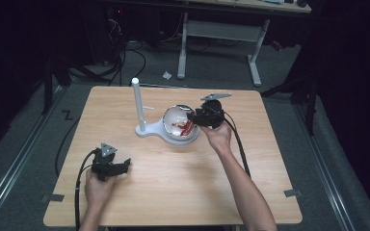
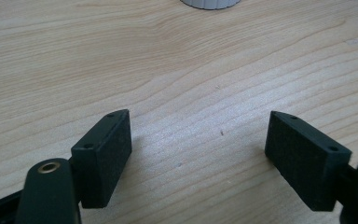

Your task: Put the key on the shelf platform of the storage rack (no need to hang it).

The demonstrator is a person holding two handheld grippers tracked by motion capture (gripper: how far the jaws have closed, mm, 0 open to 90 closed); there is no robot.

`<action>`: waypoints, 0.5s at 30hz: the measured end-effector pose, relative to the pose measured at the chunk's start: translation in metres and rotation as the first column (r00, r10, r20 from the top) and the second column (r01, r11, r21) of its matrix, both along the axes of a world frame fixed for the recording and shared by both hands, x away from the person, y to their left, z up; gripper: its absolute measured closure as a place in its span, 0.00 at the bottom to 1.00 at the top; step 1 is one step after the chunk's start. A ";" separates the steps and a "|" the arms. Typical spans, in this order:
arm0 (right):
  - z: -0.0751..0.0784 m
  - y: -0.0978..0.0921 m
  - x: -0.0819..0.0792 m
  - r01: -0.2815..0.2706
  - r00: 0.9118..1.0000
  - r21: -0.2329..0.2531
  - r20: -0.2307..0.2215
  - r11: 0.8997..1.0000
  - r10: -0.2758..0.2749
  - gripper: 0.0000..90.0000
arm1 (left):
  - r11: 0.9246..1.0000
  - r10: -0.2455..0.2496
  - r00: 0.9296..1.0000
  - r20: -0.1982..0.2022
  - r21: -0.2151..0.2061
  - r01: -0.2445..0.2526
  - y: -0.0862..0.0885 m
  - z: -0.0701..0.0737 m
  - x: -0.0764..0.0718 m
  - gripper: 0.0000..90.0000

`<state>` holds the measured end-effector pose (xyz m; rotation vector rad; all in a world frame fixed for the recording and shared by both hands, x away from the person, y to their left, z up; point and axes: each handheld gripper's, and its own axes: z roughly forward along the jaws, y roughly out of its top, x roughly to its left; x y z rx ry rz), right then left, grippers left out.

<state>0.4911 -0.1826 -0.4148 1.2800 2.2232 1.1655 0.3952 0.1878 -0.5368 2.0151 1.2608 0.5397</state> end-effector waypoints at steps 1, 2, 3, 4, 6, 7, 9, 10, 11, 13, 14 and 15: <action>0.001 -0.003 -0.002 0.005 1.000 0.005 0.004 1.000 -0.006 0.57 | 1.000 0.000 1.000 0.000 0.000 0.000 0.000 0.000 0.000 0.26; 0.001 -0.007 -0.003 0.009 1.000 0.009 0.006 1.000 -0.009 0.56 | 1.000 0.000 1.000 0.000 0.000 0.000 0.000 0.000 0.000 0.26; 0.002 -0.009 -0.004 0.012 1.000 0.008 0.007 1.000 -0.012 0.55 | 1.000 0.000 1.000 0.000 0.000 0.000 0.000 0.000 0.000 0.26; 0.003 -0.012 -0.005 0.017 1.000 0.003 0.010 1.000 -0.017 0.55 | 1.000 0.000 1.000 0.000 0.000 0.000 0.000 0.000 0.000 0.26; 0.005 -0.016 -0.007 0.020 1.000 0.000 0.017 1.000 -0.020 0.54 | 1.000 0.000 1.000 0.000 0.000 0.000 0.000 0.000 0.000 0.26; 0.005 -0.016 -0.007 0.020 1.000 0.000 0.017 1.000 -0.020 0.54 | 1.000 0.000 1.000 0.000 0.000 0.000 0.000 0.000 0.000 0.26; 0.007 -0.021 -0.010 0.021 1.000 0.010 0.022 1.000 -0.021 0.54 | 1.000 0.000 1.000 0.000 0.000 0.000 0.000 0.000 0.000 0.26; 0.008 -0.023 -0.012 0.025 0.999 0.013 0.022 1.000 -0.026 0.54 | 1.000 0.000 1.000 0.000 0.000 0.000 0.000 0.000 0.000 0.26; 0.010 -0.028 -0.015 0.036 0.999 0.019 0.040 0.999 -0.037 0.53 | 1.000 0.000 1.000 0.000 0.000 0.000 0.000 0.000 0.000 0.26; 0.011 -0.033 -0.017 0.047 0.998 0.024 0.044 0.999 -0.048 0.53 | 1.000 0.001 1.000 0.001 0.000 -0.001 0.000 0.000 0.000 0.26; 0.011 -0.033 -0.017 0.047 0.998 0.024 0.044 0.999 -0.048 0.53 | 1.000 0.000 1.000 0.000 0.000 0.000 0.000 0.000 0.000 0.26; 0.013 -0.038 -0.020 0.054 0.997 0.026 0.046 0.998 -0.055 0.52 | 1.000 0.000 1.000 0.000 0.000 0.000 0.000 0.000 0.000 0.26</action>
